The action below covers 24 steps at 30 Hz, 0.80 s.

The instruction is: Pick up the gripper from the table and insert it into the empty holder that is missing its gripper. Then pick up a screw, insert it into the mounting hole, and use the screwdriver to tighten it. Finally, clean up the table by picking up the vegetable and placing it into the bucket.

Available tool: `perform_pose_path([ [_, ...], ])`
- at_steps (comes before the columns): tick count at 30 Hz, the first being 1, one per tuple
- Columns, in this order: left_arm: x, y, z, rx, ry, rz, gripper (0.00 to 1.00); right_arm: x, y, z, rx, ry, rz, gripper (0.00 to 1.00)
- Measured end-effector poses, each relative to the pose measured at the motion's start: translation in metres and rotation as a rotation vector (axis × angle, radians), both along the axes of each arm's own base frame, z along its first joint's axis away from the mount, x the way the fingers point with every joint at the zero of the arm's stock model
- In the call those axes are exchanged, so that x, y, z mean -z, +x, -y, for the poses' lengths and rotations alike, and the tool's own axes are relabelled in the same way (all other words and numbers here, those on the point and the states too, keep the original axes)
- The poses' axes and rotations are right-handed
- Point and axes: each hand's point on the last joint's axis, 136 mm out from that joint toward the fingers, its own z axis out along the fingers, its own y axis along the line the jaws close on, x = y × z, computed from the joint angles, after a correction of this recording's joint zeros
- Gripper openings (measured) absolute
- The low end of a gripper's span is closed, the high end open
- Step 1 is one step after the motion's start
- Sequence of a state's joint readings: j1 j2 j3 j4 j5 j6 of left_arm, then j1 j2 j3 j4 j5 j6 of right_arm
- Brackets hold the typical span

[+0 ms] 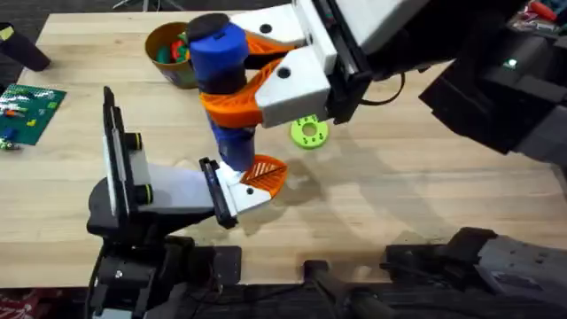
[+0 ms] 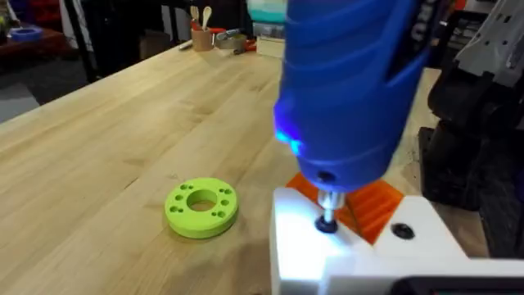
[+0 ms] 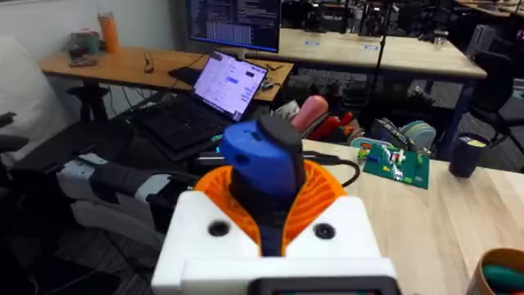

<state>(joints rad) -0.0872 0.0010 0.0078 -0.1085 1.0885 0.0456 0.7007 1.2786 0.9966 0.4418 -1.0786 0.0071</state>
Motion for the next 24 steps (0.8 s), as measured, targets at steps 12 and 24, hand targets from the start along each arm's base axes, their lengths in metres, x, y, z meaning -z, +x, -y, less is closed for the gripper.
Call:
perform_pose_path([
  [12,0.000,0.000,0.000,0.000,0.000,0.000,0.005,-0.037,-0.001,0.002,-0.002,0.083,0.055,0.104],
  [24,0.000,0.000,0.000,0.000,0.000,0.000,0.005,-0.014,0.030,0.015,0.090,-0.024,-0.054,0.103],
])
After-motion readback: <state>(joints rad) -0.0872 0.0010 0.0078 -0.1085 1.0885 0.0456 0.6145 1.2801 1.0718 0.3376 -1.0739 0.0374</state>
